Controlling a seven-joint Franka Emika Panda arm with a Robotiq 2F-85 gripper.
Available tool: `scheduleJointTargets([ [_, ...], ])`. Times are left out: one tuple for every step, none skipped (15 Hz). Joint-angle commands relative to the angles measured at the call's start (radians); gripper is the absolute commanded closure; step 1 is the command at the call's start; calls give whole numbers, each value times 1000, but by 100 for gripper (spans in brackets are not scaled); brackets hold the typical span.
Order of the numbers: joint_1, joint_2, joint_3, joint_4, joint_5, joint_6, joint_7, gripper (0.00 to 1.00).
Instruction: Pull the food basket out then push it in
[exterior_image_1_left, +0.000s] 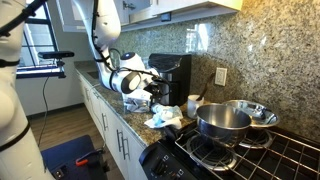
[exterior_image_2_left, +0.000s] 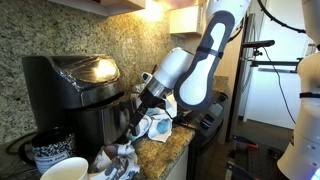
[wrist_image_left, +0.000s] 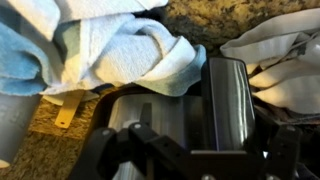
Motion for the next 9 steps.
scheduleJointTargets([
  [-24,-36,20,-9,-32,-3,45,41],
  [-24,-37,22,-11,-33,-3,47,49],
  [-26,-36,27,-13,-35,-3,54,58],
  [-26,-34,29,-14,-36,-3,58,64],
  [-28,-32,32,-15,-37,-3,61,72],
  [-29,-31,35,-16,-36,-3,65,79],
  [-32,-29,38,-19,-35,-3,78,85],
  [-35,-26,39,-22,-37,-3,82,85],
  [-49,-21,51,-25,-46,-4,90,85],
])
